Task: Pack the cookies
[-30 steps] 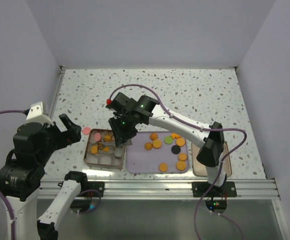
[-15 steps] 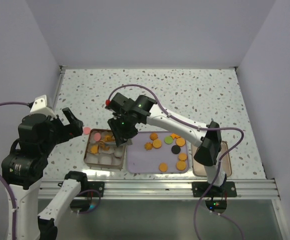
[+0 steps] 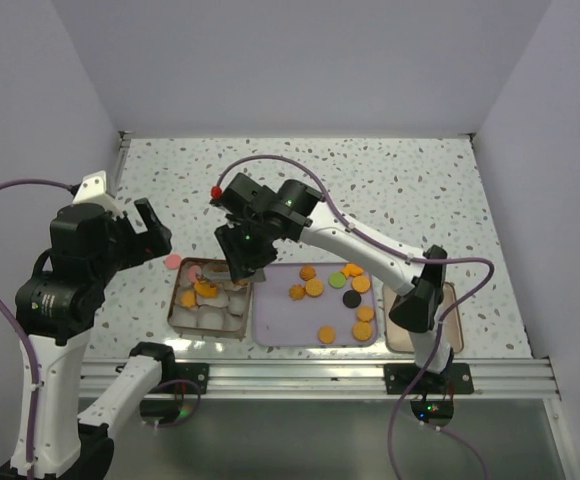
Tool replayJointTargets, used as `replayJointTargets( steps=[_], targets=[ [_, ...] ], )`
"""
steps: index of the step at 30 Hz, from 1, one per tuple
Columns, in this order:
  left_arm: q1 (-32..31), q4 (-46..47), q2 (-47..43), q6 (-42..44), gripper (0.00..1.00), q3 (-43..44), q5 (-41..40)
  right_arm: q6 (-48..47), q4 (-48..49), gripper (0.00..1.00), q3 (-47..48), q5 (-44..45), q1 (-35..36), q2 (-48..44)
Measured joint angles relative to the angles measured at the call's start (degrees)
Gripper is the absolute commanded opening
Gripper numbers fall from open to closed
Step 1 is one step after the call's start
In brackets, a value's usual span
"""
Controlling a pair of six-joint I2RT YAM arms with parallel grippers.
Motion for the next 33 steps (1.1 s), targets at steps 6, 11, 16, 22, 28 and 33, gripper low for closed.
replayJointTargets(
  steps=[6,11,16,22,28,33],
  targets=[
    [-0.1,1.0,1.3,0.5,1.0,1.3,0.0,-0.1,-2.4,0.44,-3.5,3.0,-1.2,-6.0],
    [-0.8,1.6,2.1,0.9,1.0,2.4,0.0,0.0,-4.8,0.47,-11.4,7.1,-4.7,-17.5],
    [-1.4,2.0,2.6,0.9,1.0,2.5,0.0,0.1,-6.6,0.47,-19.8,12.9,-7.0,-28.0],
    [-2.3,2.1,2.8,0.9,1.0,2.5,0.0,0.8,-7.4,0.49,-29.4,16.7,-6.9,-31.4],
    [-2.7,2.3,2.2,0.9,1.0,2.2,0.0,2.2,-7.3,0.49,-36.6,18.1,-6.9,-33.6],
    [-3.2,2.3,0.8,0.9,1.0,1.7,-0.1,3.2,-7.6,0.49,-40.9,17.7,-6.9,-36.6]
  ],
)
